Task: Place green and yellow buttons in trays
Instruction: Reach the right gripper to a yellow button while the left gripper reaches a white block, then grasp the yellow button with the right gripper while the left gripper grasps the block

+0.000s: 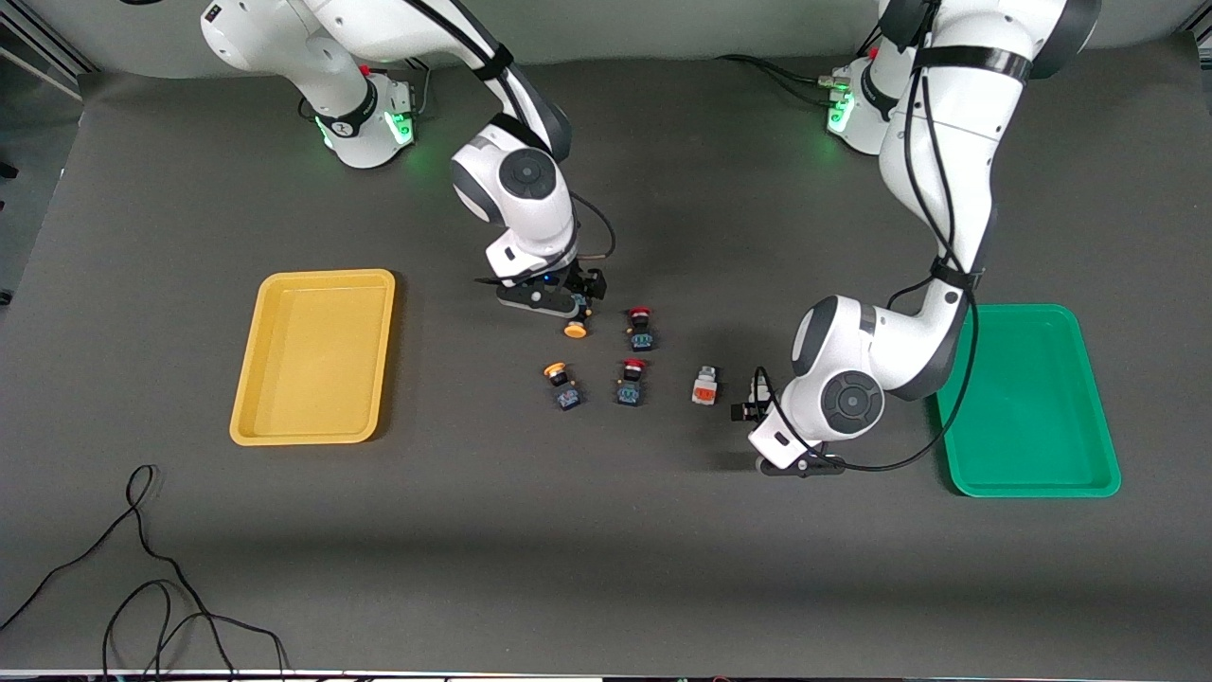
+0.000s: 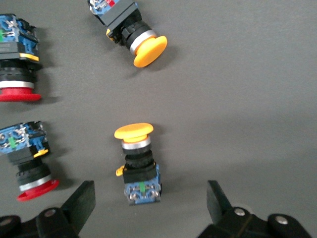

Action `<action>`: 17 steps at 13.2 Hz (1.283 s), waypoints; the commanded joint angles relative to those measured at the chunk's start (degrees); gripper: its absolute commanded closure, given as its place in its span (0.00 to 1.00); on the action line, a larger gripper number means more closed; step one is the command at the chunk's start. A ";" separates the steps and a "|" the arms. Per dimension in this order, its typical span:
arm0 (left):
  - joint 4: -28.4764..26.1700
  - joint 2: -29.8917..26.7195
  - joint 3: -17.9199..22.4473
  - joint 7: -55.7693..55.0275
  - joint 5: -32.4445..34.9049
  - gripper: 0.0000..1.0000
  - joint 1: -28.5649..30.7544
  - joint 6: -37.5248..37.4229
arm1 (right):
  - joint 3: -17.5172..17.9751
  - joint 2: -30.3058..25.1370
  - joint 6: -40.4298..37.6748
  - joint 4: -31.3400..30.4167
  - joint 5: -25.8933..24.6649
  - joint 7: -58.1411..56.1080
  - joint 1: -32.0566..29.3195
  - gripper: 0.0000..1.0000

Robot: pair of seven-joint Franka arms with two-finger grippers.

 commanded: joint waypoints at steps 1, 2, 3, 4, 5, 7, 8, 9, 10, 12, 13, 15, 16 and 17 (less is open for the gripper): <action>-2.26 -0.48 0.84 -0.23 -0.42 0.00 -1.48 2.22 | -0.50 5.39 0.05 5.52 -1.38 1.65 0.76 0.00; -2.44 -0.48 0.84 -0.66 -0.42 0.00 -1.57 2.14 | -0.50 6.62 1.01 5.97 -1.38 1.65 0.76 0.00; -2.62 -0.48 0.84 -0.93 -0.42 0.00 -2.36 1.96 | -0.50 7.41 2.24 5.89 -1.38 1.65 0.76 0.00; -3.23 -0.65 0.84 -0.93 -0.42 0.00 -2.80 1.79 | -0.50 7.77 2.51 5.89 -1.38 1.65 0.76 0.00; -4.19 -1.00 0.84 -0.93 -0.42 0.00 -2.80 2.05 | -0.50 7.86 2.51 5.89 -1.38 1.56 0.67 0.08; -4.99 -1.27 0.84 -0.93 -0.42 0.00 -2.80 1.96 | -0.50 7.86 2.51 5.80 -1.38 1.13 0.58 0.33; -4.99 -1.18 0.93 -0.93 -0.42 0.01 -2.80 2.13 | -0.50 7.86 2.51 5.80 -1.47 0.95 0.58 0.46; -4.99 -1.18 0.93 -0.58 -0.33 0.13 -2.72 2.14 | -0.58 7.86 2.51 5.71 -1.47 0.95 0.58 0.57; -4.91 -1.18 0.93 -0.15 -0.07 0.54 -2.63 2.05 | -0.67 7.86 2.51 5.54 -1.56 0.86 0.50 0.66; -4.91 -1.27 0.93 -0.05 -0.07 1.00 -2.63 1.96 | -0.67 7.77 2.25 5.53 -2.70 0.86 0.06 0.76; -4.91 -1.36 1.02 -0.05 -0.07 1.00 -2.45 1.87 | -0.67 7.34 1.90 5.53 -2.70 0.69 -0.03 0.77; -4.47 -3.10 1.02 -0.23 -0.16 1.00 -2.19 0.82 | -0.76 4.80 -1.07 5.62 -2.70 0.42 -0.03 0.77; -4.47 -4.86 1.19 -1.01 -0.16 1.00 -1.93 -0.14 | -0.76 2.87 -3.96 6.06 -2.70 0.51 -0.12 0.77; -4.12 -6.70 1.46 -0.93 -0.16 1.00 -1.40 -3.46 | -0.76 0.33 -7.12 6.50 -2.70 0.60 -0.03 0.77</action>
